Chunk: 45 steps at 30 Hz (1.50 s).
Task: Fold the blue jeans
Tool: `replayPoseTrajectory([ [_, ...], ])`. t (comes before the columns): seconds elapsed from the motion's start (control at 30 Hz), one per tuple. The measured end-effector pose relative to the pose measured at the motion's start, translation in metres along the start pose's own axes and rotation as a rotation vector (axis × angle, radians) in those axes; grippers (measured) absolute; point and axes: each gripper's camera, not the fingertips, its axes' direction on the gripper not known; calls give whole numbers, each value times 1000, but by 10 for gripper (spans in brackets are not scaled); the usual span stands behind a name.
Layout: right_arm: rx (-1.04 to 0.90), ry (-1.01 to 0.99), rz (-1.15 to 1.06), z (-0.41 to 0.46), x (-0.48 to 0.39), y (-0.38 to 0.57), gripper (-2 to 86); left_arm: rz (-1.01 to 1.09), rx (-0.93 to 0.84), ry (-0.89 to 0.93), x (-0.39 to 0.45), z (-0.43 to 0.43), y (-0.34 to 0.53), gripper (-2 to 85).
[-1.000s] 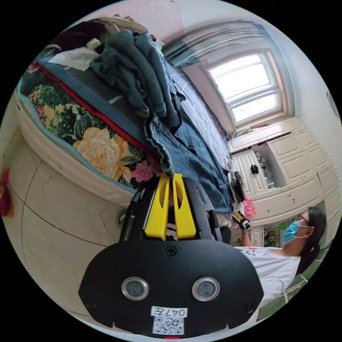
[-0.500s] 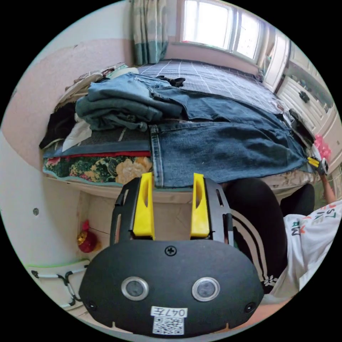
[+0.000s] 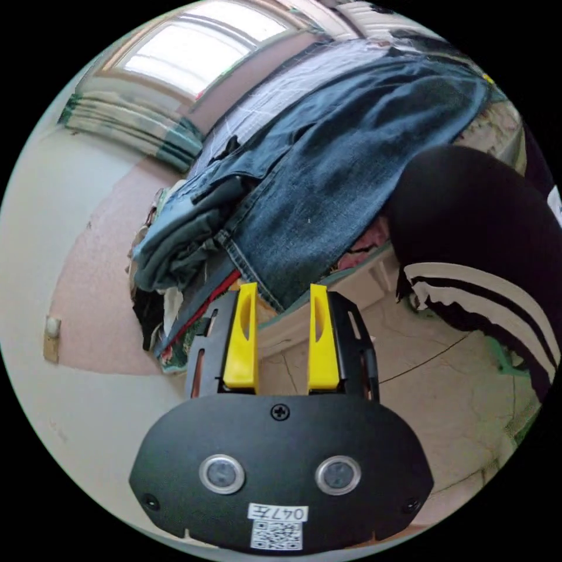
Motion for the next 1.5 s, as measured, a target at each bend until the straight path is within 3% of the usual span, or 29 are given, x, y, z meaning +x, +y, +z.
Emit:
replayPoseTrajectory([
  [0.13, -18, -3, 18, 3, 9, -11, 7, 143, -5, -18, 31, 5, -28, 150],
  [0.3, -44, -18, 28, 9, 20, -29, 6, 277, 10, -156, 58, 7, -60, 97],
  [0.67, -41, -38, 39, 20, 45, -67, 6, 225, 65, -140, 25, -9, -131, 6],
  [0.9, 51, -76, 174, 1, 90, -84, 4, 119, 46, 50, -37, -15, -198, -6],
  [1.07, 90, 9, 196, -22, 135, -126, 5, 17, 63, 165, -105, -13, -256, -6],
  [1.3, 48, 73, 220, -20, 215, -226, 5, -89, -58, 377, -219, 39, -370, -6],
  [1.5, -86, -64, 281, 27, 285, -329, 5, -167, -302, 565, -297, 120, -466, -6],
])
